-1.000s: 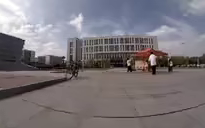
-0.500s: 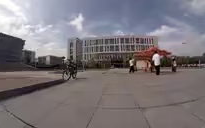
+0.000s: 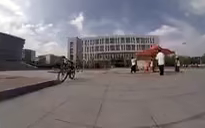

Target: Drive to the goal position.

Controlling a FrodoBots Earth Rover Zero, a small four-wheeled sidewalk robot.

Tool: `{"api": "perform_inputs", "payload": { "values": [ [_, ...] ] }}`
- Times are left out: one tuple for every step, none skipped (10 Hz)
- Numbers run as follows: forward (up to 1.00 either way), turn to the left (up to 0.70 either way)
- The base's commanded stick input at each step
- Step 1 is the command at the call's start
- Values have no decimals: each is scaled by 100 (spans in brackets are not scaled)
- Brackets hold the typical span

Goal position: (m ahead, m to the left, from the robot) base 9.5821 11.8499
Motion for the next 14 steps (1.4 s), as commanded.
{"api": "perform_inputs", "payload": {
  "values": [
    [100, 0],
    [100, 0],
    [100, 0],
    [100, 0],
    [100, 0],
    [100, 0],
    [100, 0],
    [100, 0],
    [100, 0],
    [100, 0],
    [100, 0],
    [59, 0],
    [0, 0],
    [0, 0]
  ]
}}
